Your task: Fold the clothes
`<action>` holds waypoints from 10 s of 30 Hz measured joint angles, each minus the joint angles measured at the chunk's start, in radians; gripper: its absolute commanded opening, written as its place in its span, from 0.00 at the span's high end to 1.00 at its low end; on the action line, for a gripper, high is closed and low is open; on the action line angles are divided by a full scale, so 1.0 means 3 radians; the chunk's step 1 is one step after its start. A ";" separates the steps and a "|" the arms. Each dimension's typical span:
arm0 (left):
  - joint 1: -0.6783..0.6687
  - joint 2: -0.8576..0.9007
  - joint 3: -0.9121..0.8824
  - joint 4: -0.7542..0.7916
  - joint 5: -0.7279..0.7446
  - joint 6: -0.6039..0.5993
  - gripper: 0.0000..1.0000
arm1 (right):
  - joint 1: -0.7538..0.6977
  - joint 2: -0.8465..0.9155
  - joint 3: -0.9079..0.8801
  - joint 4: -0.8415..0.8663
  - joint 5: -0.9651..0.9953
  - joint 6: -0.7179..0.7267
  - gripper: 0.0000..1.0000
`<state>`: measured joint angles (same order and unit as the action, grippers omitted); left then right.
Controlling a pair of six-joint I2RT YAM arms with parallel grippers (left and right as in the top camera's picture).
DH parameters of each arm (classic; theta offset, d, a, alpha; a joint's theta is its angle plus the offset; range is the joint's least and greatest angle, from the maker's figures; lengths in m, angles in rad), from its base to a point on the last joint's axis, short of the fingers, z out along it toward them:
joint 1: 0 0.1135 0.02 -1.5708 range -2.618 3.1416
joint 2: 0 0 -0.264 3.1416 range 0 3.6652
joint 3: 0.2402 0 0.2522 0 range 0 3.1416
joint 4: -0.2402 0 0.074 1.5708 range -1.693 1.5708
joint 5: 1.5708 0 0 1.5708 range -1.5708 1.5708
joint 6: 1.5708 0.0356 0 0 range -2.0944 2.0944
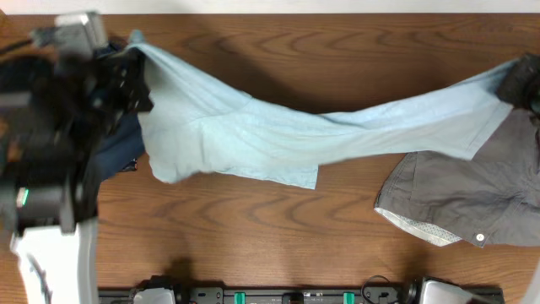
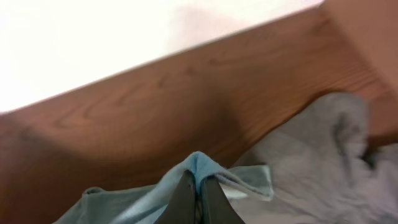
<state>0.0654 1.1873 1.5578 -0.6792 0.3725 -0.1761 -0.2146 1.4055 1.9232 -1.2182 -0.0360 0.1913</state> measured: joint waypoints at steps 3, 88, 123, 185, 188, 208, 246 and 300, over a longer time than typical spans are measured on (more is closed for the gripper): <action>-0.0051 0.0474 -0.0003 0.0148 0.0009 0.0056 0.94 | 0.0010 0.0404 -0.0003 0.0207 -0.0125 -0.0061 0.99; -0.0028 0.1768 -0.1022 -0.1303 0.0130 0.0312 0.94 | 0.0220 0.1900 -0.1049 -0.0013 0.0646 0.0284 0.32; -0.0028 0.1768 -0.1022 -0.1300 0.0130 0.0312 0.94 | -0.1143 0.1675 -0.2837 0.0430 0.1718 0.1597 0.99; -0.0028 0.1768 -0.1022 -0.1373 0.0130 0.0312 0.94 | -0.1344 0.0128 -0.3318 0.1153 -0.0914 0.0295 0.51; -0.0028 0.1768 -0.1022 -0.1373 0.0128 0.0312 0.94 | -0.1217 0.0130 -0.3443 0.1174 -0.0950 0.0285 0.51; -0.0028 0.1768 -0.1022 -0.1368 0.0128 0.0312 0.94 | -0.1099 0.0149 -0.4260 0.2177 -0.0722 0.0676 0.46; -0.0028 0.0796 -0.1030 -0.1518 0.0126 0.0312 0.94 | -0.1017 0.0168 -0.3031 0.0785 -0.0661 0.0568 0.99; -0.0144 0.2183 -0.1035 0.0881 0.0245 0.0238 0.94 | -0.0470 0.1338 -0.2815 0.3291 -0.0276 0.0516 0.81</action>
<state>0.0223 1.8423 1.2472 -0.4149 0.4461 -0.1047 -0.3557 1.8069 1.0786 -0.2310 -0.1188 0.3462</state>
